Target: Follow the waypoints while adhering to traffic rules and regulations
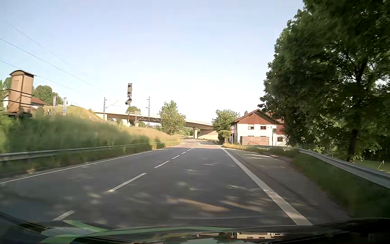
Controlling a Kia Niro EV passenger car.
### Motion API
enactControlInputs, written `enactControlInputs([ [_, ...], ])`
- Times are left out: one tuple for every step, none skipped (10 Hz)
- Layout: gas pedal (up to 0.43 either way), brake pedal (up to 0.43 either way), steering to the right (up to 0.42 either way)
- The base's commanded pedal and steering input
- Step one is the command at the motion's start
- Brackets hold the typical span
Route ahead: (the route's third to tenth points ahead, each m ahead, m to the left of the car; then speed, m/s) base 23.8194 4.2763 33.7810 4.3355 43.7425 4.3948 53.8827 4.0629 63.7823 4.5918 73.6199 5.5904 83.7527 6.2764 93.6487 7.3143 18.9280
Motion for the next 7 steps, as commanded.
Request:
enactControlInputs([
  [0.000,0.000,0.000],
  [0.000,0.000,0.000],
  [0.000,0.000,0.000],
  [0.000,0.000,0.000],
  [0.000,0.000,0.000],
  [0.000,0.000,0.000],
  [0.000,0.000,0.000],
])
